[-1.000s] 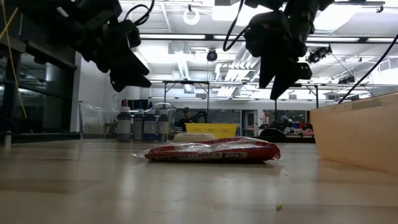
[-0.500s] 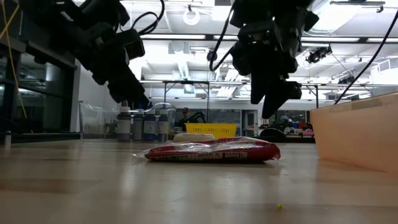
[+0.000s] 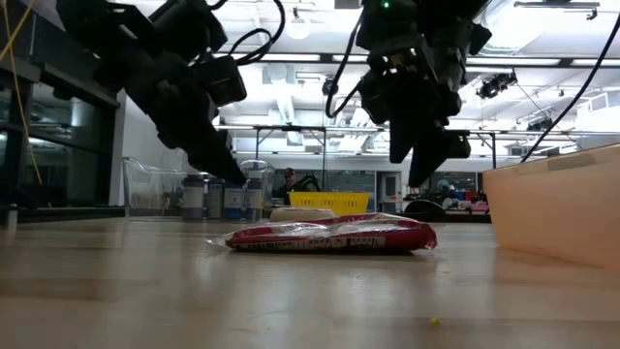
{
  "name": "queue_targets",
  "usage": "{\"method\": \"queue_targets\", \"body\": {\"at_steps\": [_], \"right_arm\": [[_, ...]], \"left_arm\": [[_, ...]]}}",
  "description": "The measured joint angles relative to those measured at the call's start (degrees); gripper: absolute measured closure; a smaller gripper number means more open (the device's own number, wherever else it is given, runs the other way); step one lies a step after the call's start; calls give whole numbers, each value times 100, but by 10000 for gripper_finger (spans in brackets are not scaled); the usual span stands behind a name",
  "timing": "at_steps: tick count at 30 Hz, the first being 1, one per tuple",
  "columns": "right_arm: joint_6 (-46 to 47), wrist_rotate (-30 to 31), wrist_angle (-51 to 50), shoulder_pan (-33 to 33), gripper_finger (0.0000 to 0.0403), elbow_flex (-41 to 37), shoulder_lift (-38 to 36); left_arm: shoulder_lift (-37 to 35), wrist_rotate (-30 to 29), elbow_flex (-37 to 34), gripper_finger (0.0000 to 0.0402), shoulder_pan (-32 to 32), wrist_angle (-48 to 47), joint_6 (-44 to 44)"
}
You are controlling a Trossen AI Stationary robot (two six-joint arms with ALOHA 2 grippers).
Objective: Pick & Place Food Item
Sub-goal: Put the red popcorn bag into the orange bin
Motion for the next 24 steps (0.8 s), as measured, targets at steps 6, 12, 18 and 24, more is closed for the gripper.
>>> {"method": "queue_targets", "body": {"at_steps": [6,12,18,24], "right_arm": [[-28,-218,179,4,183,4,276],[-114,-548,491,-29,183,9,546],[-126,-481,395,-28,183,3,544],[-78,-489,420,-28,183,1,545]], "left_arm": [[152,-202,48,213,-206,9,-46],[286,-688,106,213,-446,-13,-44],[500,-910,116,213,-649,407,-37],[818,-1098,211,213,-785,532,57]]}}
